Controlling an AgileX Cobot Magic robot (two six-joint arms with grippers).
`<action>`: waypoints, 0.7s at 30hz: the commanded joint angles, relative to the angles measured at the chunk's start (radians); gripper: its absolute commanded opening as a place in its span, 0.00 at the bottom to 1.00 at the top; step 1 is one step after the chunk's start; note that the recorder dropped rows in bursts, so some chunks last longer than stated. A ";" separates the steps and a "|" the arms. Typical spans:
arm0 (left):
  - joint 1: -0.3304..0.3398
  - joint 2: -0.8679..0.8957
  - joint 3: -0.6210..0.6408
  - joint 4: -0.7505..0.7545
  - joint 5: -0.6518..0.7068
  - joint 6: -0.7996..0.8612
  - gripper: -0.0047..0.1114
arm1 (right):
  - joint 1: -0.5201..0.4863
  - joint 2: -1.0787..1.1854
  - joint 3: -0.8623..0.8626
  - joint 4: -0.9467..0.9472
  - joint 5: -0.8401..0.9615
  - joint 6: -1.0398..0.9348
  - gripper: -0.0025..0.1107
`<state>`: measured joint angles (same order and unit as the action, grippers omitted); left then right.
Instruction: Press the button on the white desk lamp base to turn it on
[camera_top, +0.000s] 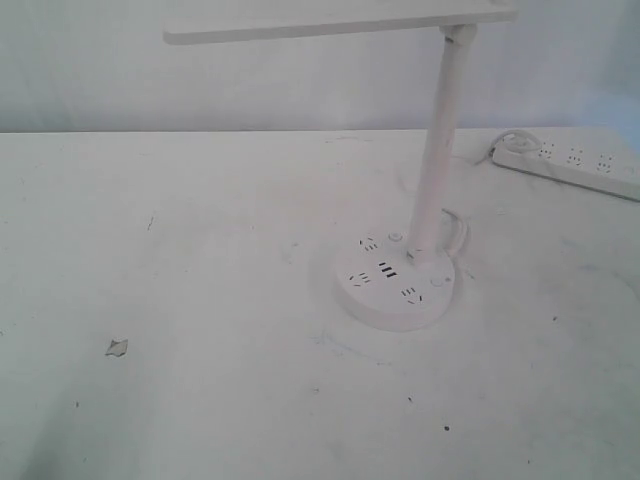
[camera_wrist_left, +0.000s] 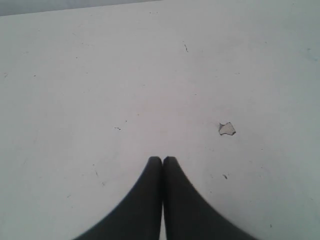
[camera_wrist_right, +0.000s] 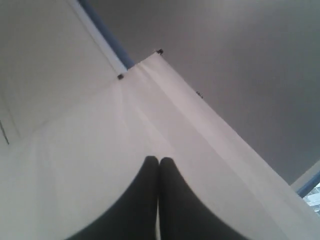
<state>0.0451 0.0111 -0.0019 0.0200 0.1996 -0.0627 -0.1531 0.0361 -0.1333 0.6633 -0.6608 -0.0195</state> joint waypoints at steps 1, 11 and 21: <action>0.002 0.001 0.002 -0.004 -0.002 0.000 0.04 | -0.006 0.173 -0.116 0.025 -0.079 -0.029 0.02; 0.002 0.001 0.002 -0.004 -0.002 0.000 0.04 | -0.006 0.863 -0.475 -0.377 0.075 0.268 0.02; 0.002 0.001 0.002 -0.004 -0.002 0.000 0.04 | -0.006 1.303 -0.577 -0.791 0.257 0.846 0.02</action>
<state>0.0451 0.0111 -0.0019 0.0200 0.1996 -0.0627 -0.1564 1.2735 -0.6846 0.1213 -0.4217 0.7028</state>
